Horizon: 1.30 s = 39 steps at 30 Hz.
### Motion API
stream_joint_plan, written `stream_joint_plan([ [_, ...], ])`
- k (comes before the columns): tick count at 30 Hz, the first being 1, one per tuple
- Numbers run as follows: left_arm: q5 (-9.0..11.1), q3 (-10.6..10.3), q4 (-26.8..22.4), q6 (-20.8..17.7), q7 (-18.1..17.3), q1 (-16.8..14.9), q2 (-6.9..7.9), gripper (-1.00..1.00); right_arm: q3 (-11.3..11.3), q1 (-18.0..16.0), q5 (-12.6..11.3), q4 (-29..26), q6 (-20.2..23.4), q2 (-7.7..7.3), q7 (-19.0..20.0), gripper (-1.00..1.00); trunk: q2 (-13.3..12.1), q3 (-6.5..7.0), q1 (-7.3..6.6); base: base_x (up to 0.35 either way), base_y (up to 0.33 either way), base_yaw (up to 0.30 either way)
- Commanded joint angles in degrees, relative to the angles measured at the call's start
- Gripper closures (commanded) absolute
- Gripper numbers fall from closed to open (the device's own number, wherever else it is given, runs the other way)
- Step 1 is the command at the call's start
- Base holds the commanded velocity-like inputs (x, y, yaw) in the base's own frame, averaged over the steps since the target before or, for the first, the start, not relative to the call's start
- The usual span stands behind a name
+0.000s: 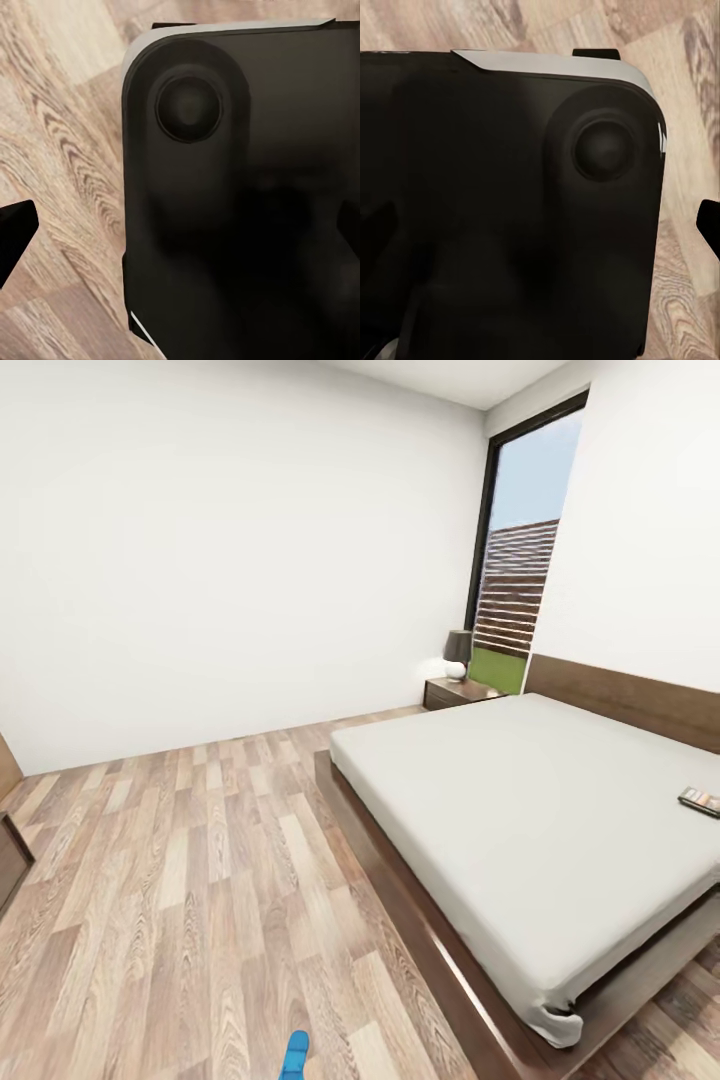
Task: In the bedroom, move the book from the bed onto either nightstand, and place the two sandals side by side next to the bed.
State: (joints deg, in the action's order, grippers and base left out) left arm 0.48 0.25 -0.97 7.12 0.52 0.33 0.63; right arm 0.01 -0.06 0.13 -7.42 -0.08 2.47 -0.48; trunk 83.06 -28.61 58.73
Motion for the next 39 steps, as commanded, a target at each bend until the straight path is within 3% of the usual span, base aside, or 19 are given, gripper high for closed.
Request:
stream_joint_plan([
  [1, 0.05, -0.01, -0.08, 0.09, 0.04, 0.02, 0.01, -1.0, -0.02, -0.01, -0.02, -0.02, -0.01, 0.01, -0.05, -1.0, 0.02, -0.04, 0.0, 0.033, -0.073, 0.0],
  [24, 0.04, -0.13, -0.08, 0.09, 0.0, 0.02, 0.1, -1.0, -0.09, -0.02, -0.21, 0.2, 0.0, -0.17, -0.1, -1.0, 0.02, -0.04, 0.0, 0.013, -0.02, 0.0],
  [39, -0.03, -0.11, -0.08, 0.16, 0.0, 0.02, 0.12, -1.0, -0.1, -0.02, -0.22, 0.21, 0.0, -0.12, -0.09, -1.0, 0.02, -0.04, 0.0, 0.149, -0.001, 0.0],
])
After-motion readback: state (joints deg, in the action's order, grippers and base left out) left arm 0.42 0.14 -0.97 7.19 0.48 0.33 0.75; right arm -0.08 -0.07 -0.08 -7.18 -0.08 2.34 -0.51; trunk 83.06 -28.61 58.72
